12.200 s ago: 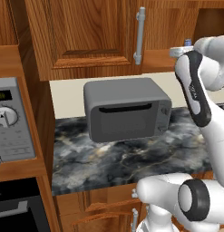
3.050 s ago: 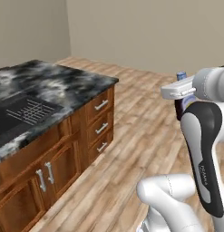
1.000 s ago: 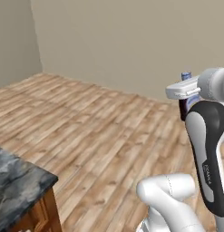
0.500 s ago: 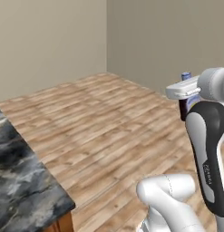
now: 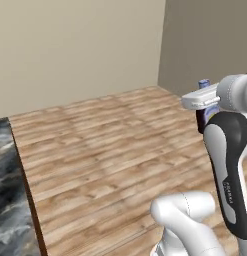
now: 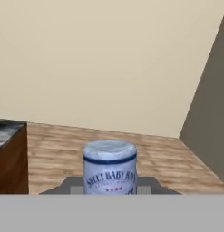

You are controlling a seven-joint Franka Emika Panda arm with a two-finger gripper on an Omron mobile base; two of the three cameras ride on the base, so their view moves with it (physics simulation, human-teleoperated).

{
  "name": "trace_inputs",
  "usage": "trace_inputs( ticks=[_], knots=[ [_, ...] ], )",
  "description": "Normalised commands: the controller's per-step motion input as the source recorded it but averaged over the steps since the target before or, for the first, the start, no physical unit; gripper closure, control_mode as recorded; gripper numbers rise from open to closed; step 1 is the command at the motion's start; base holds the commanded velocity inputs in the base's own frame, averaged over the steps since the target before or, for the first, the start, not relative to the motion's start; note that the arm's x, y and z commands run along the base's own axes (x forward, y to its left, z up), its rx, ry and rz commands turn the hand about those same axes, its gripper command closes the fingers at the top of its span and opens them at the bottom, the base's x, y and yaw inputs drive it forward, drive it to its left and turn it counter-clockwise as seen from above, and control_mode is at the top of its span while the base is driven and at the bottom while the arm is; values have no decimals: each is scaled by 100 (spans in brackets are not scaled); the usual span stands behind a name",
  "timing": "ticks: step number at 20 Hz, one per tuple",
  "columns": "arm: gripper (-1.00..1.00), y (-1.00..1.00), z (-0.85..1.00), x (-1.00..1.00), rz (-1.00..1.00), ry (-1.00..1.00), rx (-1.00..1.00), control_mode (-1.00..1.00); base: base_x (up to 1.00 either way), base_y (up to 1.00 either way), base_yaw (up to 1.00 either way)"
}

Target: The dining table condiment station is running low on condiment bottle. Refill the condiment station by opening the cabinet and taking the condiment bottle from the cabinet and placing it on the dining table.

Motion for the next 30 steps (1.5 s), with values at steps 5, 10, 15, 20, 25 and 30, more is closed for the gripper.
trace_inputs(
  ticks=[5, 10, 15, 20, 25, 30],
  knots=[
    [100, 0, 0, 0, 0, 0, 0, 100, 100, -33, 45],
    [100, 0, 0, 0, 0, 0, 0, 100, 100, -31, 47],
    [100, 0, 0, 0, 0, 0, 0, 100, 100, -35, 45],
    [100, 0, 0, 0, 0, 0, 0, 100, 100, -38, 46],
    [100, 0, 0, 0, 0, 0, 0, 100, 100, -34, 50],
    [100, 0, 0, 0, 0, 0, 0, 100, 100, -37, 51]
  ],
)
